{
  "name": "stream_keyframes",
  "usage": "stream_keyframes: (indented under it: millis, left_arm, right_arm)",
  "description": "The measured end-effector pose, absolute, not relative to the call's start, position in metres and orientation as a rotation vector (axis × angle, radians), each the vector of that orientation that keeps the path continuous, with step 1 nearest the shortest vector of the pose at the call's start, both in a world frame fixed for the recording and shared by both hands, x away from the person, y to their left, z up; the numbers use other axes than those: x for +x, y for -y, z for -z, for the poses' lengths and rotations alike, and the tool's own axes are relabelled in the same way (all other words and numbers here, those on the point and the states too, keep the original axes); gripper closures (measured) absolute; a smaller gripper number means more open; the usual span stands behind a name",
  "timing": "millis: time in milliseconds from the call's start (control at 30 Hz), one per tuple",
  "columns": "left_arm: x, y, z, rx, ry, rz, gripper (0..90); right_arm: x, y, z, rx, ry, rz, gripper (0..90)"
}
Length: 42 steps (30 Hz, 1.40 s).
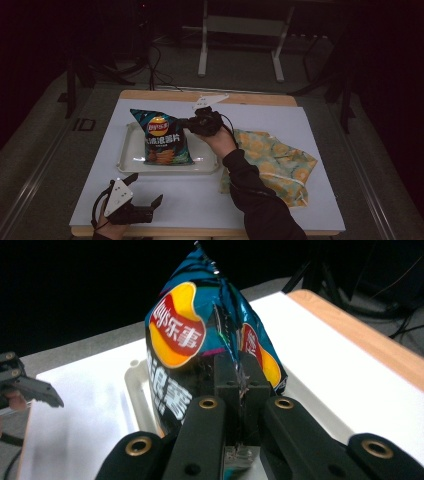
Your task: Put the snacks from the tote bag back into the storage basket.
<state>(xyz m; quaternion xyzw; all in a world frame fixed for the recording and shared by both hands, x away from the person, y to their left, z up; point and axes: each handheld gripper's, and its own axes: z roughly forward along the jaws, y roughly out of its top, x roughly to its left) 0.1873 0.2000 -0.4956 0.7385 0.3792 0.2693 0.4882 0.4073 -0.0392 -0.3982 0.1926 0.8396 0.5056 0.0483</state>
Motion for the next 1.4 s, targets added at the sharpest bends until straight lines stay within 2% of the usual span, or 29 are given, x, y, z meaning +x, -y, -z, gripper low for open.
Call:
stream_keyframes:
  millis: [567,1067,1133,1267,1400]
  left_arm:
    - [0.187,-0.2,0.496,1.797,-0.923,-0.649,0.2]
    - [0.189,-0.2,0.496,1.802,-0.921,-0.644,0.2]
    - [0.189,-0.201,0.496,1.801,-0.921,-0.644,0.2]
    - [0.189,-0.201,0.497,1.801,-0.921,-0.642,0.2]
    - [0.189,-0.2,0.497,1.804,-0.918,-0.641,0.2]
  right_arm:
    - [0.426,0.039,0.423,0.7,-2.605,-1.451,89.6]
    - [0.457,0.02,0.443,0.805,-2.626,-1.303,88.4]
    - [0.46,0.019,0.446,0.823,-2.62,-1.291,85.3]
    - [0.462,0.019,0.446,0.847,-2.606,-1.269,66.0]
    - [0.463,0.023,0.442,0.843,-2.592,-1.25,51.0]
